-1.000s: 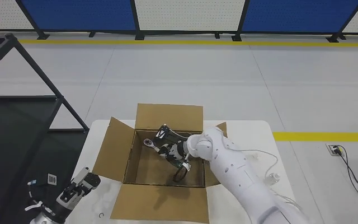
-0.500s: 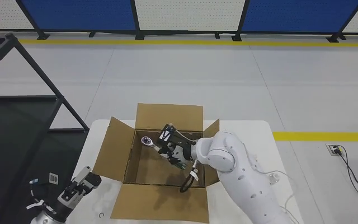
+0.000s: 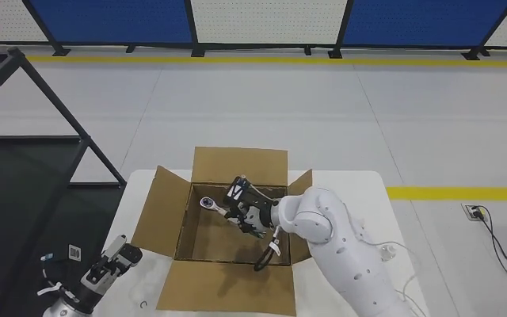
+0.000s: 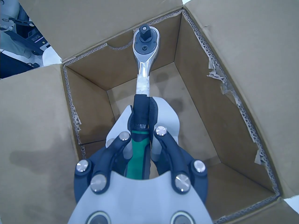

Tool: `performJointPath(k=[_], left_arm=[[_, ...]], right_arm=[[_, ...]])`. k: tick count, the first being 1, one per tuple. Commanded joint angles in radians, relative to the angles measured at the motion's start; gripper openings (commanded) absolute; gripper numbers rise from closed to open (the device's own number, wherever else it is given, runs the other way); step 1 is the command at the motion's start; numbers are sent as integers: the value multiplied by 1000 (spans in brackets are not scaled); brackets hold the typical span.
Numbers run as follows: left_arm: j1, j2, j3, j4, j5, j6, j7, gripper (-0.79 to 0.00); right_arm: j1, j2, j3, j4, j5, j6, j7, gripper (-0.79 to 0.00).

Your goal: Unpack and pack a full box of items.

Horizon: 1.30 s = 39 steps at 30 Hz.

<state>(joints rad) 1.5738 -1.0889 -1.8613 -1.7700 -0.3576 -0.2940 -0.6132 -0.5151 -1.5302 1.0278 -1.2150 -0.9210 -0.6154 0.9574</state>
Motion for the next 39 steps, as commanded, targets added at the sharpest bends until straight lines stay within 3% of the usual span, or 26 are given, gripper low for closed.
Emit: performJointPath(k=[1, 9, 16, 24, 36, 37, 38, 39], left_arm=[[1, 0, -2, 1, 0, 0, 1, 0], [1, 1, -6, 2, -2, 4, 3, 0], [-4, 1, 0, 0, 0, 2, 0, 0], [5, 1, -8, 1, -11, -7, 2, 0], [6, 1, -25, 16, -35, -15, -4, 0], [5, 2, -25, 17, -35, -14, -5, 0], [4, 2, -25, 17, -35, -14, -5, 0], [4, 2, -25, 18, -35, -14, -6, 0]], right_arm=[[-11, 2, -6, -1, -25, 17, -5, -785], [-7, 8, -34, 34, -27, 47, 88, -785], [42, -4, -90, 148, -42, 102, 106, -785], [132, -41, -189, 277, -98, 194, 92, -785], [258, -116, -288, 548, -39, 206, 92, -785], [264, -121, -293, 563, -34, 203, 93, -770], [270, -125, -298, 576, -31, 202, 91, -680], [274, -129, -302, 589, -29, 201, 89, -668]])
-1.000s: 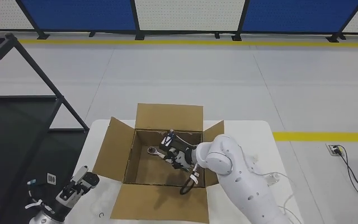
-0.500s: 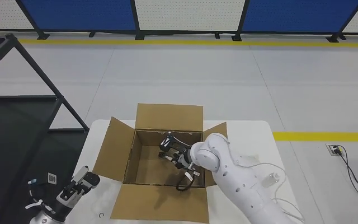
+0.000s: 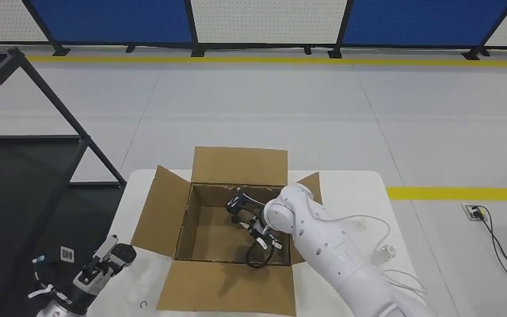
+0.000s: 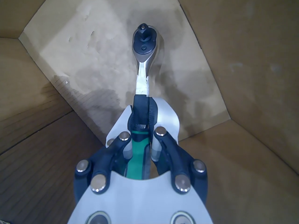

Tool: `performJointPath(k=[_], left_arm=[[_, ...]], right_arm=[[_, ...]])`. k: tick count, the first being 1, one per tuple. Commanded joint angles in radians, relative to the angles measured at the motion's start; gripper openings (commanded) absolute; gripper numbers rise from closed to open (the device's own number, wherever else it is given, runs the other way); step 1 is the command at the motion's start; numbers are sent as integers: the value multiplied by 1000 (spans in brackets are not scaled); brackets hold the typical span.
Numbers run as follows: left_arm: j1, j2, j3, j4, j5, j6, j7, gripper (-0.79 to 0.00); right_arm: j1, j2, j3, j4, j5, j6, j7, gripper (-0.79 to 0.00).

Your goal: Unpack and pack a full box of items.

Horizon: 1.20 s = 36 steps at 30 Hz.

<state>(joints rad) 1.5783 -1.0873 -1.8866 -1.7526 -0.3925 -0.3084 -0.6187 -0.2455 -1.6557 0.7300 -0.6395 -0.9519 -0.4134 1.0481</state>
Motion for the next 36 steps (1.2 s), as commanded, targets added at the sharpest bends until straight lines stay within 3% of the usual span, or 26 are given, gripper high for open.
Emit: performJointPath(k=[1, 7, 11, 12, 13, 14, 27, 32, 33, 34, 35, 36], left_arm=[[-1, 0, 1, 1, -2, 0, -2, 0], [-6, 1, 2, 5, -3, 0, -7, 0], [-8, 1, 1, 11, -8, 0, -10, 0], [-9, 1, 1, 11, -8, 0, -11, 0], [-9, 1, 1, 12, -9, 0, -10, 0], [-9, 1, 0, 13, -11, -2, -9, 0], [-5, -2, -9, 5, -40, 16, 31, 0], [-4, -2, -8, 3, -38, 20, 41, 0], [-3, -3, -8, 1, -37, 22, 45, 0], [-2, -3, -8, -1, -36, 22, 47, 0], [1, -3, -10, -2, -38, 23, 50, 0], [2, -3, -12, -2, -39, 22, 50, 0]], right_arm=[[7, -7, -7, 22, 3, -1, -1, -653], [27, -27, -25, 77, 12, -1, 2, -539], [37, -38, -34, 87, 11, 3, -9, -397], [38, -39, -34, 86, 12, 4, -16, -200], [39, -40, -32, 83, 14, 10, -28, -52], [42, -41, -31, 77, 13, 19, -37, 0], [41, -42, -30, 73, 15, 18, -35, 0], [-2, -46, -55, 48, -53, 126, -71, 0], [-4, -47, -57, 50, -55, 127, -69, -18], [-6, -48, -60, 55, -59, 126, -66, -203], [-7, -51, -62, 61, -64, 128, -68, -237], [-8, -52, -64, 71, -66, 134, -67, -326]])
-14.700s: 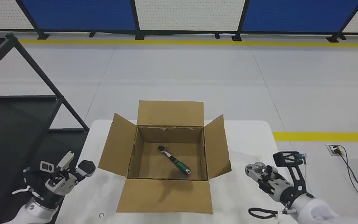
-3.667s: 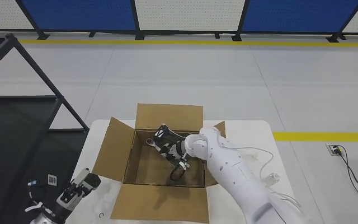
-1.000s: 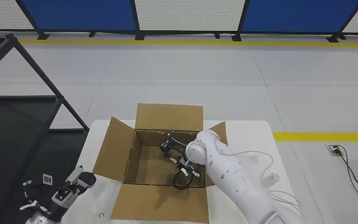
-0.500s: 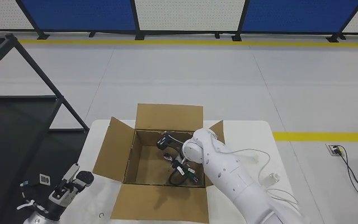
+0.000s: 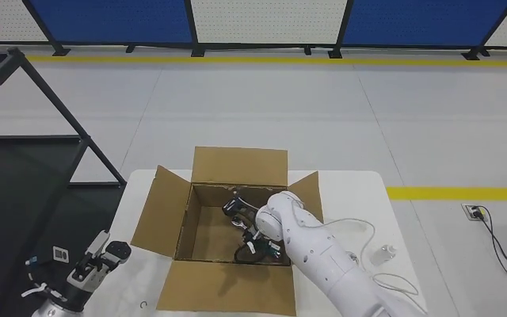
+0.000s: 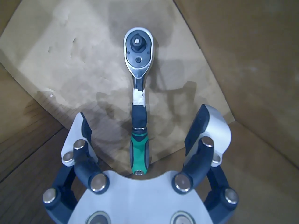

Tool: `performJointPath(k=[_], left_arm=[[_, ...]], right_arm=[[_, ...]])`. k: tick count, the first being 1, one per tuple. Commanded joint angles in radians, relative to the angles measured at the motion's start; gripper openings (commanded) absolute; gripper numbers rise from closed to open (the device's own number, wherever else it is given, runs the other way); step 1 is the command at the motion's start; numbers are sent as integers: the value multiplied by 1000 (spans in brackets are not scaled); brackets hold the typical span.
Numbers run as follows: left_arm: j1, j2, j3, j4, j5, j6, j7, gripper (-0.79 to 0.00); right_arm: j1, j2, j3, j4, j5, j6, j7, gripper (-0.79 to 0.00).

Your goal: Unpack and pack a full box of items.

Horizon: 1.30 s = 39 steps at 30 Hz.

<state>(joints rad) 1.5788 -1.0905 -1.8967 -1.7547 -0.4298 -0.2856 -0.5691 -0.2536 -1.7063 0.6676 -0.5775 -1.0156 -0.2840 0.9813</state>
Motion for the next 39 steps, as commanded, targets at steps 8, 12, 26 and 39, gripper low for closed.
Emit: performJointPath(k=[8, 12, 26, 39], left_arm=[[8, -1, -4, -3, 1, -1, -3, 0], [8, -1, -2, -4, 5, -1, -4, 0], [19, -3, -15, 1, -8, -18, -7, 0], [15, -3, -14, 2, -6, -22, -24, 0]], right_arm=[[5, -16, -7, 48, -1, -7, -4, -502], [4, -24, -11, 58, -4, -14, -11, -533], [29, -72, -49, 137, -21, -20, 25, -785], [70, -72, -11, 148, 8, -109, -77, -785]])
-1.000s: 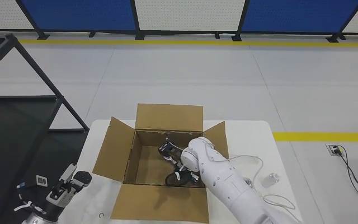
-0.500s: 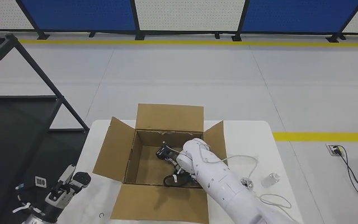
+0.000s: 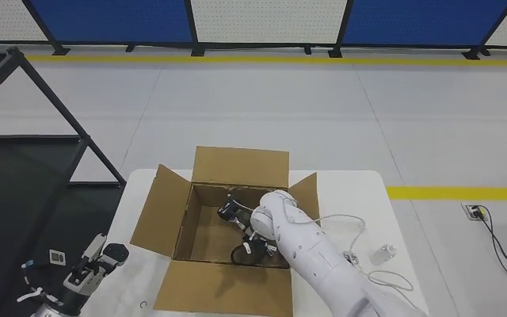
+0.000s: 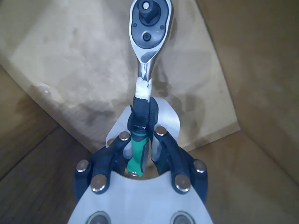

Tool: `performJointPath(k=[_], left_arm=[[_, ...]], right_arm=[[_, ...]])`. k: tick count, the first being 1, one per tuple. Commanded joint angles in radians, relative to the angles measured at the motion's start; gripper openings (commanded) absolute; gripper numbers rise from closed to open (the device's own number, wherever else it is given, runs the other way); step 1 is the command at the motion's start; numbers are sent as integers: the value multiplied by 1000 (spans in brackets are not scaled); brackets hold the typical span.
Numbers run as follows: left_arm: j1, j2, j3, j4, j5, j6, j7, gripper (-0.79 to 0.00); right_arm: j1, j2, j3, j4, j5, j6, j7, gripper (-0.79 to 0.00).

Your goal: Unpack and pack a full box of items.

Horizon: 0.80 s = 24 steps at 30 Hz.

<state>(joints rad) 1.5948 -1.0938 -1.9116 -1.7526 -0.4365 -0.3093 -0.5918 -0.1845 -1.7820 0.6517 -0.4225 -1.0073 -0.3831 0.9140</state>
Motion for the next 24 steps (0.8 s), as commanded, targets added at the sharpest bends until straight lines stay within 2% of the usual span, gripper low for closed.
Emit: performJointPath(k=[1, 5, 9, 13, 17, 19, 21, 24], left_arm=[[-2, 0, 3, -1, 2, 2, -4, 0], [-8, 0, 13, -4, 6, 7, -15, 0], [-16, 0, 22, -5, 13, 10, -21, 0], [-25, 1, 32, -4, 20, 17, -29, 0], [-32, 2, 39, -3, 28, 21, -36, 0], [-36, 2, 42, -2, 29, 23, -37, 0], [-39, 2, 43, 0, 29, 26, -38, 0], [-44, 3, 43, 7, 31, 27, -40, 0]], right_arm=[[2, 10, 12, -20, 0, -22, -19, -785], [-11, 43, 47, -115, -6, -76, -35, -785], [-72, 95, 101, -311, -47, -87, -9, -785], [-219, 165, 196, -649, -117, -73, 80, -785], [-422, 228, 315, -1030, -175, -105, 194, -785], [-506, 249, 364, -1161, -174, -136, 223, -785], [-554, 261, 392, -1227, -173, -152, 241, -785], [-554, 261, 392, -1227, -173, -152, 241, -785]])
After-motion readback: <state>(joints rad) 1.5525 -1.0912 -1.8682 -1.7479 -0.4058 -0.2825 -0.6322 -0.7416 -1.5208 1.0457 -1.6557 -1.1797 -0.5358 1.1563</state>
